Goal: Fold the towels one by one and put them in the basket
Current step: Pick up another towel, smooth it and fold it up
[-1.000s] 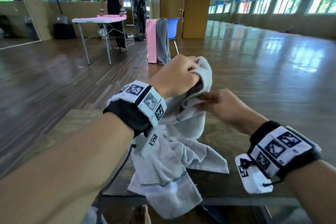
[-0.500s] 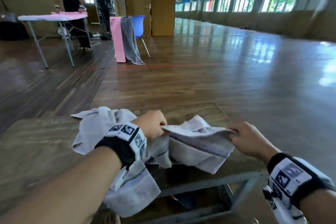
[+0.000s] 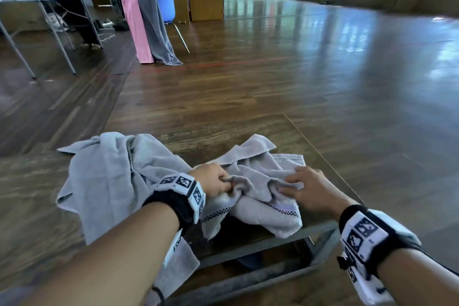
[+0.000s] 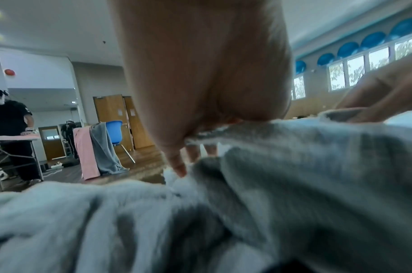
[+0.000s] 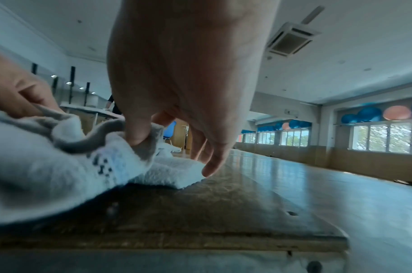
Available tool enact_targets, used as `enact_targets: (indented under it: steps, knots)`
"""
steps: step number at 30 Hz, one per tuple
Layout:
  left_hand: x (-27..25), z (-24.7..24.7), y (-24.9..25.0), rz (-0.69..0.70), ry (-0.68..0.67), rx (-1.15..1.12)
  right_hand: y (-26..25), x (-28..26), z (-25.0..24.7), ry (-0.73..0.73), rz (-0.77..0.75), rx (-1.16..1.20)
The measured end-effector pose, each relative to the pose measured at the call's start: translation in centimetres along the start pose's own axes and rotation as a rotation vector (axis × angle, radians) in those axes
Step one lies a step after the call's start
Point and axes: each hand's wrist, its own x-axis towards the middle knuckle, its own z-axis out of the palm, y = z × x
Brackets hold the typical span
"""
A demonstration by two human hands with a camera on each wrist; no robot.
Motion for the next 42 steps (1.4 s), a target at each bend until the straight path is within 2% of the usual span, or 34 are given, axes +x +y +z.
enact_targets:
  steps: [2,6,10,13,15,17,22,26,28,29,31,34,36,39,40,42]
  knots:
    - [0.4,0.5,-0.3,-0.009,0.027,0.042,-0.7,0.9,1.3,-0.086,-0.04,-0.095]
    - [-0.2,-0.2,-2.3,-0.116,0.013,0.228,-2.5,2.8,3.5,-0.062,-0.201,-0.059]
    - [-1.6,-1.8,-5.4,-0.244,-0.064,0.268,-5.2,4.6,5.2,-0.11,-0.302,-0.087]
    - [-2.2,-3.0,-6.0,-0.239,-0.1,0.282,-6.8,6.2,4.7,-0.123,-0.29,-0.094]
    - [-2.2,-4.2,-5.7,-0.229,-0.078,0.219,-7.4,7.6,3.1,-0.1,-0.266,-0.072]
    - [-1.5,-6.1,-4.7,-0.202,0.024,0.126,-8.0,9.3,0.6,-0.005,-0.258,-0.087]
    - [1.5,-12.6,-1.5,-0.099,0.544,0.106,-10.3,14.5,-7.2,0.395,-0.295,-0.11]
    - [2.7,-15.8,-1.5,-0.053,0.77,0.099,-10.7,16.7,-11.7,0.609,-0.321,-0.116]
    - [2.5,-16.4,-2.1,-0.05,0.891,0.074,-10.0,17.0,-13.2,0.703,-0.281,-0.085]
    - [2.3,-16.5,-2.5,-0.044,0.918,0.066,-9.6,17.0,-13.6,0.726,-0.26,-0.07]
    - [1.9,-16.3,-3.1,-0.047,0.868,0.079,-8.7,16.8,-13.8,0.709,-0.257,-0.015]
    - [1.7,-15.3,-3.6,-0.116,0.826,0.06,-7.4,16.7,-13.2,0.599,-0.244,0.155]
    - [2.0,-14.6,-3.6,-0.146,0.838,-0.067,-6.5,16.8,-12.6,0.535,-0.208,0.254]
    - [2.7,-14.1,-3.2,-0.094,0.816,-0.394,-5.1,17.0,-12.1,0.561,-0.197,0.232]
    - [2.9,-14.0,-3.0,-0.073,0.842,-0.463,-4.7,17.0,-12.1,0.594,-0.193,0.222]
    - [3.0,-14.0,-2.5,-0.009,0.975,-0.388,-4.2,16.8,-11.8,0.66,-0.203,0.24]
